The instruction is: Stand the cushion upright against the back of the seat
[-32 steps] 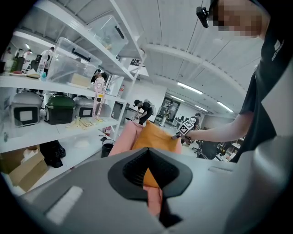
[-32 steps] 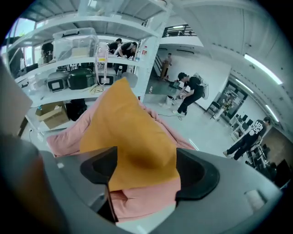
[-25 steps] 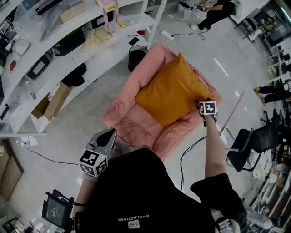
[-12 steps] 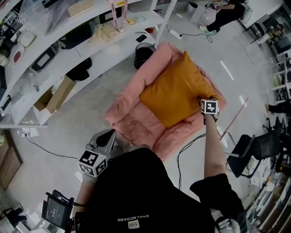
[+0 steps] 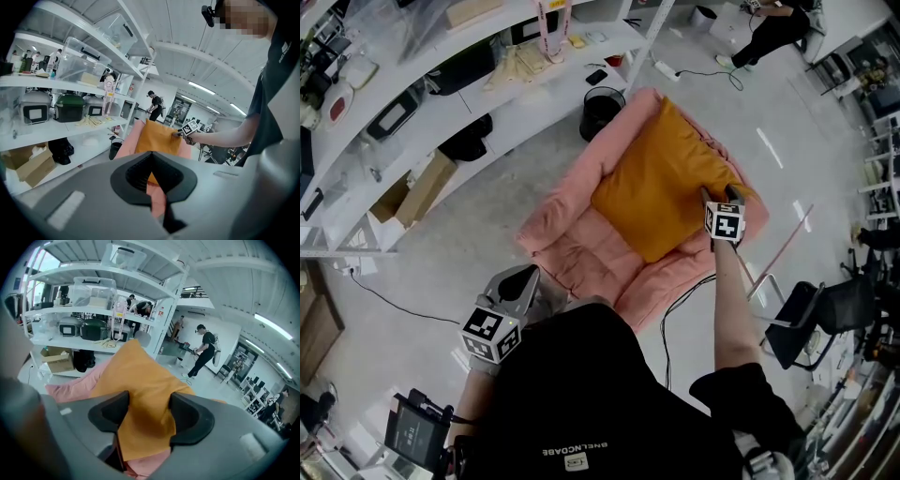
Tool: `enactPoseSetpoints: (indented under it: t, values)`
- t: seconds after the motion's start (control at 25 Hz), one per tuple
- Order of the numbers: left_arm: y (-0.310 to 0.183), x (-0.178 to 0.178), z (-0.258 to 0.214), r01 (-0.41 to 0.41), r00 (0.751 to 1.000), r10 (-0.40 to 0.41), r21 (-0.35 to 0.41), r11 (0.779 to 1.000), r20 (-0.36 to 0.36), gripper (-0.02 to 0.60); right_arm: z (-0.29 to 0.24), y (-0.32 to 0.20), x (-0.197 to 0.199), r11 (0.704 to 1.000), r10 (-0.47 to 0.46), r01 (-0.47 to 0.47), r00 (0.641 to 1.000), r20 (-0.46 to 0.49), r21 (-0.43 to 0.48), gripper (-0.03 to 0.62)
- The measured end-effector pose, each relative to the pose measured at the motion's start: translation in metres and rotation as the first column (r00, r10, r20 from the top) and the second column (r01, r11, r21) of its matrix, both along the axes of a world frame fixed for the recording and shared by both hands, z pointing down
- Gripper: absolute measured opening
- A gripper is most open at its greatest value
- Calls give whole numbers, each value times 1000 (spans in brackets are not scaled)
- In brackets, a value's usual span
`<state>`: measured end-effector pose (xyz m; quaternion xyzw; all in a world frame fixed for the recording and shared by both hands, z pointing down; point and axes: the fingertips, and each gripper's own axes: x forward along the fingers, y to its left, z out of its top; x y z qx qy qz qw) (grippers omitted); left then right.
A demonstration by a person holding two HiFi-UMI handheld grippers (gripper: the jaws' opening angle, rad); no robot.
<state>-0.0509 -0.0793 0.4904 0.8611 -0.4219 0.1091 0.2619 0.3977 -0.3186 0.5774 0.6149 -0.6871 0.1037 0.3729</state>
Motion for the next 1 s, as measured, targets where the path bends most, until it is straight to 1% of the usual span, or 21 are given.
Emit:
enactPoseSetpoints:
  t: [0.12,0.2,0.28,0.36,0.44,0.48,0.64,0.76,0.84,0.92,1.0]
  values:
    - [1,0,1,-1,1000,1,2,1000,0,14,-10,-7,-19,999,-46,46,998,-34,17,290]
    - [1,0,0,0,1000,0,1,1000,1,13,-10,-12,-19,999,-45,45,998,-50,-8,291]
    - [1,-1,0,3,1000,-3,-1,1000,3,14,-1,-14,-9,998,-21,17,997,-72,-65,291]
    - [2,-3,1,11,1000,-11,-1,1000,5,13,14,-11,9,991,26,-37,996,-87,-131,288]
    - [3,-6,1,24,1000,-24,-1,1000,6,12,26,-7,22,984,69,-78,995,-67,-157,280]
    - [3,-7,1,29,1000,-29,0,1000,6,13,29,-7,25,986,77,-84,996,-48,-147,273]
    - [3,-13,-1,37,999,-37,1,999,4,13,37,-9,28,993,99,-98,995,11,-57,268]
    - [5,-13,0,30,1000,-30,2,1000,5,12,47,-4,34,988,157,-156,981,114,-21,255]
    - [7,-13,1,29,1000,-29,0,1000,2,13,50,1,37,984,174,-177,972,156,5,252]
    - [7,-14,3,32,999,-32,-3,999,-3,12,47,2,35,983,177,-183,972,153,24,253]
    - [8,-14,3,30,1000,-30,-1,1000,-5,12,37,2,30,985,166,-170,981,97,28,262]
